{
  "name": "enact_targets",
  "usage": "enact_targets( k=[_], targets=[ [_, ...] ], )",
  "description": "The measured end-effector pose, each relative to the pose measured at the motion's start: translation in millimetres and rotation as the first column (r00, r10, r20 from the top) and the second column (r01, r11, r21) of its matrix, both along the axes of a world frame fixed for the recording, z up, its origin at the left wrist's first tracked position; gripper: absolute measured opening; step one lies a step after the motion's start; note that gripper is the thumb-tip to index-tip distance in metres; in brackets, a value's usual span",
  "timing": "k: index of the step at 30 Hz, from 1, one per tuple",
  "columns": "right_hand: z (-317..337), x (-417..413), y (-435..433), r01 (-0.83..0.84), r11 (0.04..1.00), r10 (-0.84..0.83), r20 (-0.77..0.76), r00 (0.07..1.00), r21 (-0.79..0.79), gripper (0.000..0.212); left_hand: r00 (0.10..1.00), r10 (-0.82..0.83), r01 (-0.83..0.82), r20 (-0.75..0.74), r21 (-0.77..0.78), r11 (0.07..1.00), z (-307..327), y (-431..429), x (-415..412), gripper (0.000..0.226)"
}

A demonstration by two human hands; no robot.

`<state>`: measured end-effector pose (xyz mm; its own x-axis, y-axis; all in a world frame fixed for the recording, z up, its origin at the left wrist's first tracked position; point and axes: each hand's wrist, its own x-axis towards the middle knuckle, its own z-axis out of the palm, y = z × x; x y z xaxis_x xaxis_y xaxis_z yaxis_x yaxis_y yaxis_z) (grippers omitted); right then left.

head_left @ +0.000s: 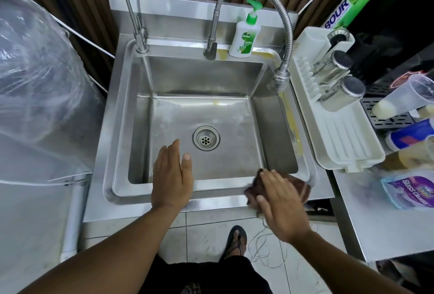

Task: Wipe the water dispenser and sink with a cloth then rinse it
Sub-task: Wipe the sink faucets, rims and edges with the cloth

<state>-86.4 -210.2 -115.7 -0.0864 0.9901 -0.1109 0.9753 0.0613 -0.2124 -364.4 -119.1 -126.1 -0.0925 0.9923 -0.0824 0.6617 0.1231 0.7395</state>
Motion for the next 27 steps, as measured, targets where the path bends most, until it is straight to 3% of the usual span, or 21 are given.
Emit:
enact_targets(
  k=[4,6,10,13,16,18,23,27],
  targets=[
    [8.4,5.4,33.5,0.205,0.977,-0.195,0.138,0.971,-0.063,0.052,1.000,0.006,-0.006,0.002,-0.002,1.000,1.9,-1.3,-1.0,0.076],
    [18.5,-18.3,56.7,0.212,0.962,-0.184,0.166,0.969,-0.174,0.050,1.000,0.009,-0.009,0.005,0.009,1.000,2.0,-1.4,-0.8,0.074],
    [22.0,-87.2,71.5,-0.009,0.969,0.031,0.083,0.996,-0.246,0.046,0.999,-0.006,0.007,-0.052,0.023,1.000,1.9,2.4,0.3,0.065],
    [9.1,-121.1,50.8,-0.168,0.977,0.177,0.059,0.983,-0.131,0.046,0.964,-0.084,0.089,-0.251,0.010,0.996,-3.8,5.4,0.4,0.053],
    [-0.7,-112.7,26.0,-0.265,0.964,0.265,0.016,0.964,-0.028,0.056,0.842,-0.261,0.193,-0.473,-0.188,0.963,2.6,6.6,4.7,0.048],
    [-3.0,-95.5,14.9,-0.292,0.956,0.292,0.002,0.956,-0.014,0.060,0.777,-0.354,0.234,-0.520,-0.284,0.930,3.3,7.1,7.5,0.053],
    [-0.1,-30.5,5.8,-0.130,0.991,0.131,0.034,0.991,-0.026,0.063,0.762,-0.364,0.248,-0.536,-0.278,0.928,1.2,7.5,5.4,0.056],
    [7.0,-2.3,34.9,0.051,0.998,-0.046,0.114,0.992,-0.039,0.047,0.764,-0.359,0.237,-0.536,-0.284,0.929,0.5,7.7,6.7,0.055]
  ],
)
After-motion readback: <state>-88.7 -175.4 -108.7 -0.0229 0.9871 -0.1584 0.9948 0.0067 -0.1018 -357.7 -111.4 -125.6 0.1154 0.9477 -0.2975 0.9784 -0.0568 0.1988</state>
